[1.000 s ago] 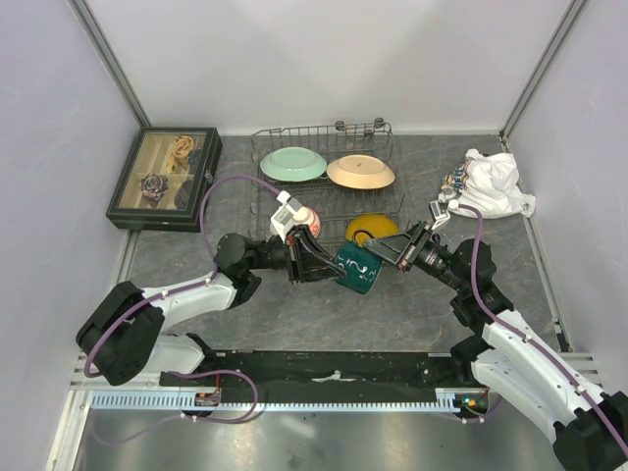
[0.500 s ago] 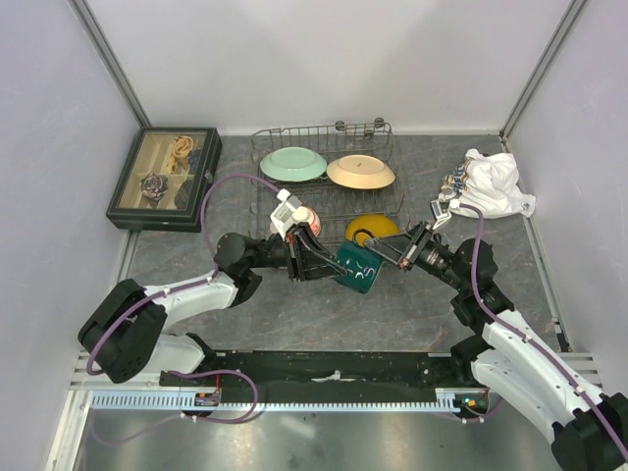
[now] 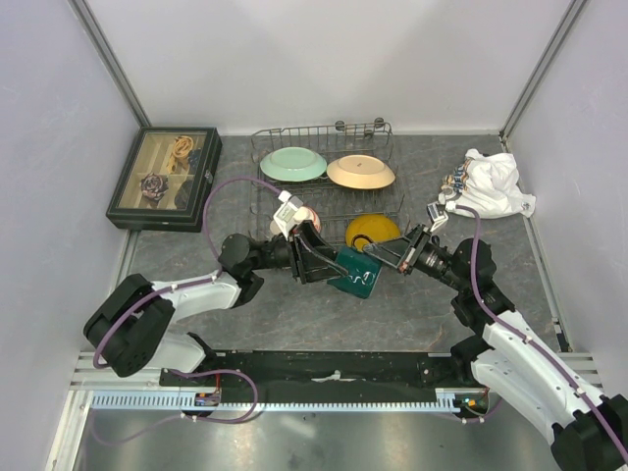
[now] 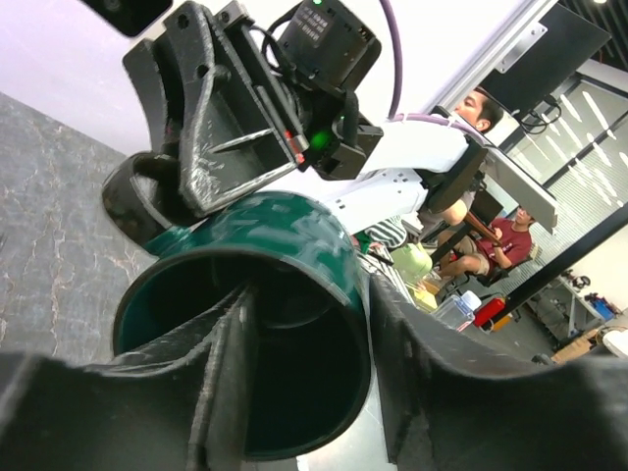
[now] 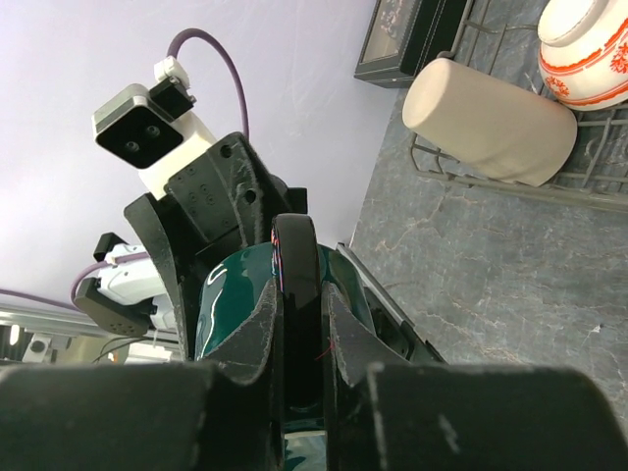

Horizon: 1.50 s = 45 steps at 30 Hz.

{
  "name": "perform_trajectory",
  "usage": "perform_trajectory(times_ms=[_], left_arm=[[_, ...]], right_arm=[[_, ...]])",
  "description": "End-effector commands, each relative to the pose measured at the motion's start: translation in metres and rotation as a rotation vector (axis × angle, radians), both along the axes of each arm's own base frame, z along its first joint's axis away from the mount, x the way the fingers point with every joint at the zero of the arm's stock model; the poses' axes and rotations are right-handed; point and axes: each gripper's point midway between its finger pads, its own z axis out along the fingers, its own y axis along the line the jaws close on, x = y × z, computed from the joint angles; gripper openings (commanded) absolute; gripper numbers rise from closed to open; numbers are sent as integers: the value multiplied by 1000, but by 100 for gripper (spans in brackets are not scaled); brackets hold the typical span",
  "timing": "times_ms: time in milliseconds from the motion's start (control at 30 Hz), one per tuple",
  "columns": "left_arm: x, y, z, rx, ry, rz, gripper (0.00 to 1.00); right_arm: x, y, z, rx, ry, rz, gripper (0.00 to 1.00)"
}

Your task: Load the mixed dishes into the dish rack

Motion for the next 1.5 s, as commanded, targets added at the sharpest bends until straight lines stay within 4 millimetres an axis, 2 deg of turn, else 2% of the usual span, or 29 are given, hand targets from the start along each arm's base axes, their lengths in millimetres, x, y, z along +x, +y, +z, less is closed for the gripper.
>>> perform_trajectory(times_ms=[0, 33, 233, 500, 533, 567, 733, 767, 800, 833, 867, 900, 933, 967, 1000, 1033, 1067, 1100, 1133, 1167, 1200, 1233, 1267, 1300, 1333, 1367, 1400, 1433, 1467], left_arm=[[-15, 16, 40, -210, -246, 21, 59], [-14, 17, 39, -206, -245, 26, 64], [-12, 24, 37, -200, -241, 52, 71], [1, 37, 42, -149, -277, 137, 72], [9, 37, 36, -114, -269, 163, 72], [8, 41, 44, -119, -294, 176, 73], [21, 51, 46, -58, -332, 253, 72], [25, 52, 40, -24, -299, 261, 72], [25, 56, 44, -17, -303, 279, 72], [33, 59, 43, 8, -313, 317, 72], [37, 59, 32, 85, -252, 325, 72], [40, 60, 29, 120, -243, 346, 72], [44, 67, 35, 144, -291, 412, 72], [47, 71, 43, 160, -308, 445, 72], [56, 78, 24, 260, -234, 504, 72], [57, 85, 30, 282, -284, 548, 72], [60, 90, 38, 301, -297, 582, 72], [66, 99, 23, 388, -265, 631, 72], [67, 104, 27, 399, -273, 662, 72], [69, 109, 27, 431, -260, 689, 72], [73, 117, 20, 479, -239, 731, 72], [74, 121, 18, 495, -230, 749, 72], [74, 124, 20, 501, -231, 764, 72], [75, 128, 18, 515, -227, 782, 73], [74, 129, 13, 531, -215, 784, 73], [72, 131, 12, 532, -216, 787, 73], [72, 132, 11, 535, -212, 792, 73], [71, 133, 9, 540, -209, 793, 73], [71, 134, 6, 545, -203, 793, 73]], right_arm=[[-8, -3, 42, 71, -106, 19, 0], [-8, -4, 40, 64, -104, 20, 0], [-4, -7, 35, 31, -99, 7, 0], [-1, -13, 29, 6, -95, -6, 0], [-1, -14, 29, 1, -93, -10, 0], [0, -15, 29, -1, -94, -14, 0], [3, -19, 26, -27, -94, -24, 0], [6, -21, 29, -33, -104, -33, 0], [8, -21, 29, -44, -104, -35, 0], [12, -22, 23, -86, -105, -40, 0], [15, -23, 36, -103, -134, -49, 0], [23, -23, 32, -139, -119, -51, 0], [27, -24, 23, -223, -124, -50, 0], [35, -28, 40, -256, -154, -82, 0], [43, -30, 25, -329, -96, -88, 0], [48, -33, 26, -372, -103, -100, 0], [59, -40, 45, -434, -177, -146, 0], [66, -42, 32, -493, -124, -144, 0], [72, -45, 32, -528, -122, -152, 0], [82, -50, 47, -573, -172, -184, 0], [90, -50, 34, -618, -123, -170, 0], [96, -51, 33, -646, -124, -170, 0], [104, -54, 42, -677, -153, -190, 0], [113, -54, 27, -718, -109, -176, 0], [118, -54, 25, -741, -104, -171, 0], [125, -53, 33, -753, -119, -174, 0], [135, -55, 17, -818, -87, -170, 0], [141, -55, 15, -845, -81, -173, 0], [147, -52, 24, -862, -103, -178, 0]])
